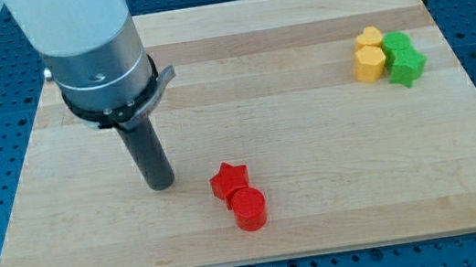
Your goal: Slide the blue triangle down a bit
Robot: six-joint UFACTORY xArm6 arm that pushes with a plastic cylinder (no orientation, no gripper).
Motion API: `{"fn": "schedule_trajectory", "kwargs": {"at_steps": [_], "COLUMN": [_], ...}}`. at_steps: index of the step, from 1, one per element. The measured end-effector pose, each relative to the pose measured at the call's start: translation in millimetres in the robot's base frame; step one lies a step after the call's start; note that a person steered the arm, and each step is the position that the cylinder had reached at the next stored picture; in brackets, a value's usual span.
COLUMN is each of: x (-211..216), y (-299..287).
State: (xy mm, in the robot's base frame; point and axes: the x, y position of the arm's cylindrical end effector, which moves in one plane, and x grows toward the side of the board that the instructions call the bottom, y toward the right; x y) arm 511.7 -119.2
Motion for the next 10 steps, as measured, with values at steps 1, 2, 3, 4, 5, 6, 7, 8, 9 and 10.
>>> {"fn": "schedule_trajectory", "kwargs": {"at_steps": [1,2,3,4,5,6,7,8,9,10], "x": [-15,-41,-60,-125,-198,-197,-168,-134,-90,-31], "y": [-39,-101,-158,-175,-150,-122,-129,-132,-119,-105]}}
